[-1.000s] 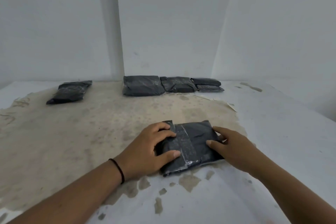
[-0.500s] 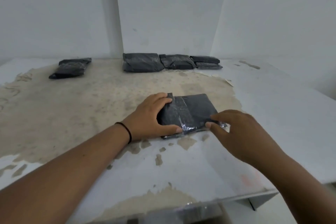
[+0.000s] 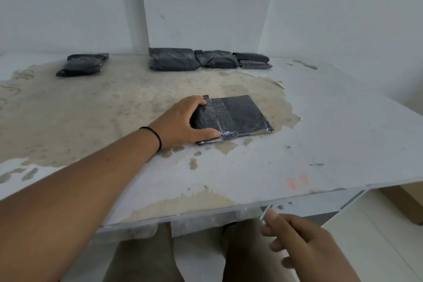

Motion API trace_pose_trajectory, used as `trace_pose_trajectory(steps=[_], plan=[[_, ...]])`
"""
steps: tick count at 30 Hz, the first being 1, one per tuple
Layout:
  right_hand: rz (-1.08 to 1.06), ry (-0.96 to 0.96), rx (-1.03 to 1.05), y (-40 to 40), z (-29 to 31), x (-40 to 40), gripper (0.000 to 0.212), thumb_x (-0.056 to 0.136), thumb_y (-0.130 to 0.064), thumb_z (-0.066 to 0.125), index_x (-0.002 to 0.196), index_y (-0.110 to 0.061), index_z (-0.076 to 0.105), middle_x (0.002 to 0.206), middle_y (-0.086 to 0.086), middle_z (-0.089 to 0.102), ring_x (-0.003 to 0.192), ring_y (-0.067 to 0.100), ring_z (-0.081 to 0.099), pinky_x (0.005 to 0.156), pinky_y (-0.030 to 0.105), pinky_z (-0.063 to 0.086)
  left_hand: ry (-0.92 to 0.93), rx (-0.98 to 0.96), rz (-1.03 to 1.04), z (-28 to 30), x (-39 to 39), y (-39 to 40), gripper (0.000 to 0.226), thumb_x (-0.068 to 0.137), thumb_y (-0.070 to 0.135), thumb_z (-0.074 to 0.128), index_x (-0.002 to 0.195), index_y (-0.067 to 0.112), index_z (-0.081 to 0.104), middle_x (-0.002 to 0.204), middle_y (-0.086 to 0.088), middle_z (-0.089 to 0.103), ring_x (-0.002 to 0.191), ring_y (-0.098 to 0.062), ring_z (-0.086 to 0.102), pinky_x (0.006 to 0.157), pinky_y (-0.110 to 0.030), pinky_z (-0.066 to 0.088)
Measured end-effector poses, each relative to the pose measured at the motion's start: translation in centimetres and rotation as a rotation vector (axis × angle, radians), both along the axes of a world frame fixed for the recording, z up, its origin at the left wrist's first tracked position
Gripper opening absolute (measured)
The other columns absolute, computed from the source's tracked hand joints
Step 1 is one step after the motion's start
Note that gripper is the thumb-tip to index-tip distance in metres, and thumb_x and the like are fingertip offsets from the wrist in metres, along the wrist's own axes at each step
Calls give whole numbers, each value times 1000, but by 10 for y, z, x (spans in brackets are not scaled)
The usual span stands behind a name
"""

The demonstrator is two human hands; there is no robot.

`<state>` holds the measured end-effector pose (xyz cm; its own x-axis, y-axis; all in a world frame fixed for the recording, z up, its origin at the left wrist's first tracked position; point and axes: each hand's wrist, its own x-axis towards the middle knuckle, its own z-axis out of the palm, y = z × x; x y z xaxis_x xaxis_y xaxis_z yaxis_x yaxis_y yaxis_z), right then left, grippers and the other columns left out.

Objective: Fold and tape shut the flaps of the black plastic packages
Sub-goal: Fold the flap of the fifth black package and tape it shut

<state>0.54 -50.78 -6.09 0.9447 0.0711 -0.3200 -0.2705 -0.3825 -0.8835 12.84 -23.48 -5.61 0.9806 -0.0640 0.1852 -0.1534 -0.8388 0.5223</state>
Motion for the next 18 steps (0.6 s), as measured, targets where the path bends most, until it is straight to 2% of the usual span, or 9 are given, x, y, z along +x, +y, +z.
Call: trace_pose_trajectory(steps=[2,4,6,9,13,15,18], plan=[[12,112,81,8,-2,-1,27,61,-57,64,59,-32,75,69,-3,74,76,19,66,76,38,52,-15,21,-18,0,-1,0,98,58,79,51,137,23,37,138,5,39,123,-12,40,100,-26,35],[-11,166,142,15,-2,1,34,60,-60,62,56,-29,75,71,2,75,78,23,66,71,36,51,-35,56,-17,-1,-1,0,100,59,80,49,138,21,37,147,4,31,134,-12,30,106,-26,28],[-31,184,181,19,-1,6,41,70,-54,66,53,-18,75,70,3,75,74,22,65,67,34,49,-71,99,3,-3,-1,0,100,59,81,47,138,19,39,151,3,26,139,-12,21,112,-29,22],[-54,159,202,24,0,10,36,80,-41,67,60,-11,73,66,2,74,68,19,63,65,34,50,-121,148,2,-4,-1,0,98,62,81,44,137,17,42,144,4,34,135,-12,26,113,-31,24],[-58,49,128,28,-1,9,31,85,-30,65,61,-12,73,61,-2,73,68,17,63,79,43,54,-141,151,-21,-3,-3,0,91,65,80,42,136,21,41,139,6,40,130,-13,32,108,-28,25],[-54,-26,69,29,2,8,31,87,-29,64,61,-14,72,57,-5,71,67,15,62,78,39,54,-135,153,-25,-3,-4,0,89,65,80,41,135,25,42,140,6,39,131,-13,31,107,-27,24],[-35,-157,-33,32,6,7,30,88,-29,62,62,-17,71,56,-5,68,63,10,59,61,22,44,-121,143,-13,-4,-4,0,91,63,81,39,136,26,44,143,5,36,135,-11,27,109,-27,20]])
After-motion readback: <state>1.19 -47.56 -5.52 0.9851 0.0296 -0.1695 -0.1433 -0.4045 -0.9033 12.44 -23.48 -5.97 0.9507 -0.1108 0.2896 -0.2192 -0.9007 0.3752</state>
